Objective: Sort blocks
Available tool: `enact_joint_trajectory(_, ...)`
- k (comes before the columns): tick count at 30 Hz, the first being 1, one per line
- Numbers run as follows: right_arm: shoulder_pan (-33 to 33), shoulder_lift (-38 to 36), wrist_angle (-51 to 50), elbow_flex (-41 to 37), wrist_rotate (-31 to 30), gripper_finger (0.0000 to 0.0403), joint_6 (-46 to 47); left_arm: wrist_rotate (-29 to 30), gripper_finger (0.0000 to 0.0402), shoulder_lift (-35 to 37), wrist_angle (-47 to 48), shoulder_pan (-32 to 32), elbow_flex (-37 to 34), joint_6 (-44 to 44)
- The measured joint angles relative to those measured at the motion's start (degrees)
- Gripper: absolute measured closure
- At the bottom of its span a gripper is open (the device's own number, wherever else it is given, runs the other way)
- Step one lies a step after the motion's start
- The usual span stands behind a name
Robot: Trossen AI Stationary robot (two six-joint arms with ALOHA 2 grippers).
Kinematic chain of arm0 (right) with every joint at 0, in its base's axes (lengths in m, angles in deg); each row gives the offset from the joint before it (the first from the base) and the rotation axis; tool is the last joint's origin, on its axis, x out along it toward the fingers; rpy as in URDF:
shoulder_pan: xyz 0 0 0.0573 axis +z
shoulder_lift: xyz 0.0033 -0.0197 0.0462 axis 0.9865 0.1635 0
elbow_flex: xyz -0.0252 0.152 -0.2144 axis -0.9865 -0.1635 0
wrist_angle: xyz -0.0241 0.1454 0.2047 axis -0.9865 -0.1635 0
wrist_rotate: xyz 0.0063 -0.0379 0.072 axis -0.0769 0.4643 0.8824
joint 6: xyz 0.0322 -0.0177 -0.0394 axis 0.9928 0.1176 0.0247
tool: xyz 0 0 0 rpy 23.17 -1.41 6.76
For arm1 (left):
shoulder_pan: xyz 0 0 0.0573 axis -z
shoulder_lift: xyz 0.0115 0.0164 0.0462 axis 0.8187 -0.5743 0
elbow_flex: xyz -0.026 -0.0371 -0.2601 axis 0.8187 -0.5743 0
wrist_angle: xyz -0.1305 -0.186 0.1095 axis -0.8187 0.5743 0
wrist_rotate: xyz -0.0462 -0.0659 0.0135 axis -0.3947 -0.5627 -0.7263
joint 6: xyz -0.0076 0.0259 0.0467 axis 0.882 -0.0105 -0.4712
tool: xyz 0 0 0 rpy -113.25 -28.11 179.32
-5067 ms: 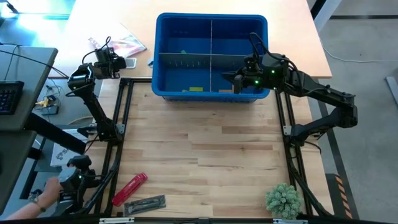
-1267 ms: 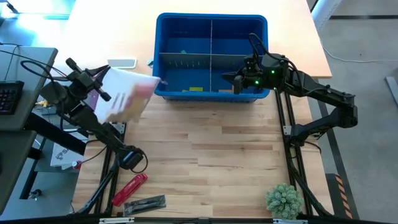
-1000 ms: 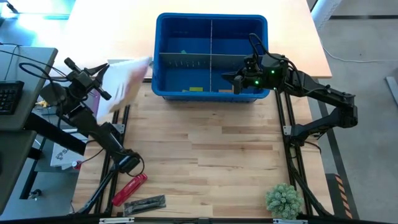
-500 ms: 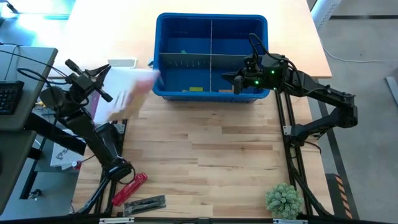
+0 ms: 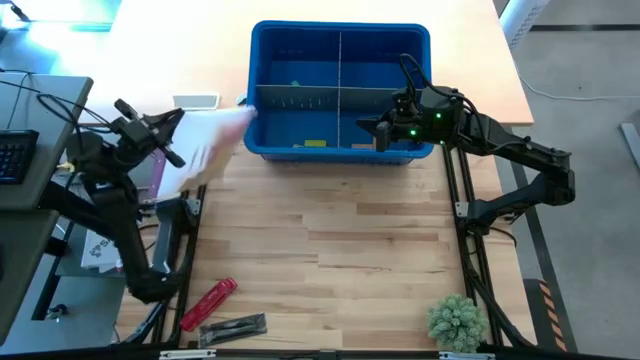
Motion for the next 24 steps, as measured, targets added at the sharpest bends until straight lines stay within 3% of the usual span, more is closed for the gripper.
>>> enact_joint_trajectory(7, 0.0, 0.0, 0.0, 0.0, 0.0, 0.0398, 0.0, 10.6, 0.0401, 0.0, 5.5, 15.5, 0.0, -5.5)
enact_joint_trajectory(24, 0.0, 0.0, -0.2, 0.0, 0.0, 0.0398, 0.0, 32.7, 0.0402, 0.1, 5.5, 50.7, 0.0, -5.1)
